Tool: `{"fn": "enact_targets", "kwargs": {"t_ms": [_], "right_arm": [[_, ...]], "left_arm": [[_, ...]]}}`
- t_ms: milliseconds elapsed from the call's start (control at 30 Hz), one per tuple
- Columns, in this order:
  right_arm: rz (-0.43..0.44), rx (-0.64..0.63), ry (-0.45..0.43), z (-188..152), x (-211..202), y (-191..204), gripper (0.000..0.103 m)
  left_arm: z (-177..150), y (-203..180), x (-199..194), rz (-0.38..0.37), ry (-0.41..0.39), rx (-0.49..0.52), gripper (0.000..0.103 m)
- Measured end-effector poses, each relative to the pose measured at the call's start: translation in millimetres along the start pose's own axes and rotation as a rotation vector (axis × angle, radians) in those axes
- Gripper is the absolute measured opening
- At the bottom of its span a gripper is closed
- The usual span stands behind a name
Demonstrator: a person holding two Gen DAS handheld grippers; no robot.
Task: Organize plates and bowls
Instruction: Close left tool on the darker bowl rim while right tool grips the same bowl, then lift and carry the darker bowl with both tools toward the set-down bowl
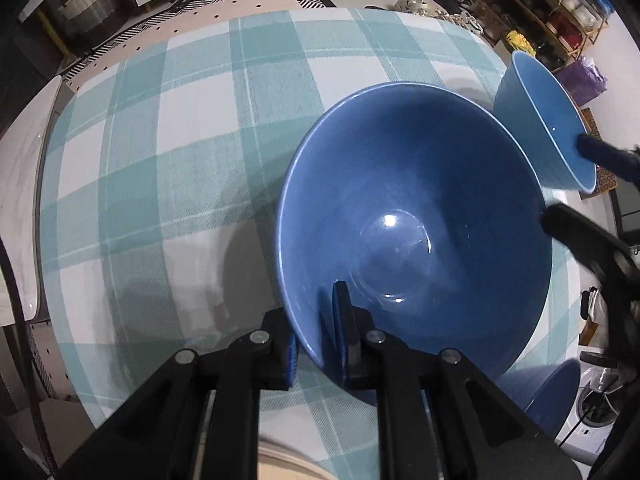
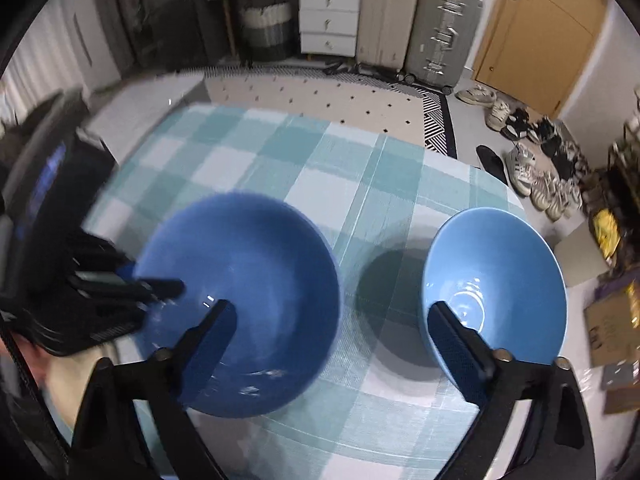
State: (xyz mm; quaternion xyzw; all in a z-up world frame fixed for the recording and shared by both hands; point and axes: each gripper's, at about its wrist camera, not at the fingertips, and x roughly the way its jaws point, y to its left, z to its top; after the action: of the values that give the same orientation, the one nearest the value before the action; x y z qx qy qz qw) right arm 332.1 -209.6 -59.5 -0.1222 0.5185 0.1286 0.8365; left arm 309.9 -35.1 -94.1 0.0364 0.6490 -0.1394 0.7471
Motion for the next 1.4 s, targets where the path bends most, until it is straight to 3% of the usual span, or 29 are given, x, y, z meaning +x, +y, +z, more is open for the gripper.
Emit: {"fn": "enact_targets", "kwargs": {"t_ms": [167, 300, 467, 633, 700, 1067, 1400], "right_arm": [[0.019, -0.013, 0.072, -4.9, 24.5, 9.6, 0.067], [0.061, 0.035, 0.109, -5.5, 39.6, 8.8, 0.049], [0.099, 0.096, 0.170, -11.6, 52.7, 5.0, 0.038], [0.127, 0.134, 0.174, -16.8, 53.2, -1.3, 0.022], [0.141, 0.134, 0.212, -19.7, 57.5, -0.8, 0.011], [0.119, 0.204, 0.179, -24.7, 38.1, -9.5, 0.009], [0.105, 0.218, 0.138, -28.8, -14.2, -14.5, 0.009]], "left_arm": [[-12.4, 1.3, -3.7, 0.004, 0.003, 0.025, 0.013], [-17.8, 4.1, -4.6, 0.002, 0.004, 0.028, 0.013], [-17.9, 5.3, -2.1, -0.005, 0.002, 0.021, 0.013], [-17.2, 3.2, -4.3, -0.014, -0.013, 0.022, 0.013], [-18.0, 1.6, -7.9, -0.030, -0.017, 0.023, 0.013], [-20.4, -11.1, -22.5, -0.037, -0.029, 0.002, 0.013], [-26.8, -25.9, -51.6, -0.070, -0.047, 0.004, 0.013]]}}
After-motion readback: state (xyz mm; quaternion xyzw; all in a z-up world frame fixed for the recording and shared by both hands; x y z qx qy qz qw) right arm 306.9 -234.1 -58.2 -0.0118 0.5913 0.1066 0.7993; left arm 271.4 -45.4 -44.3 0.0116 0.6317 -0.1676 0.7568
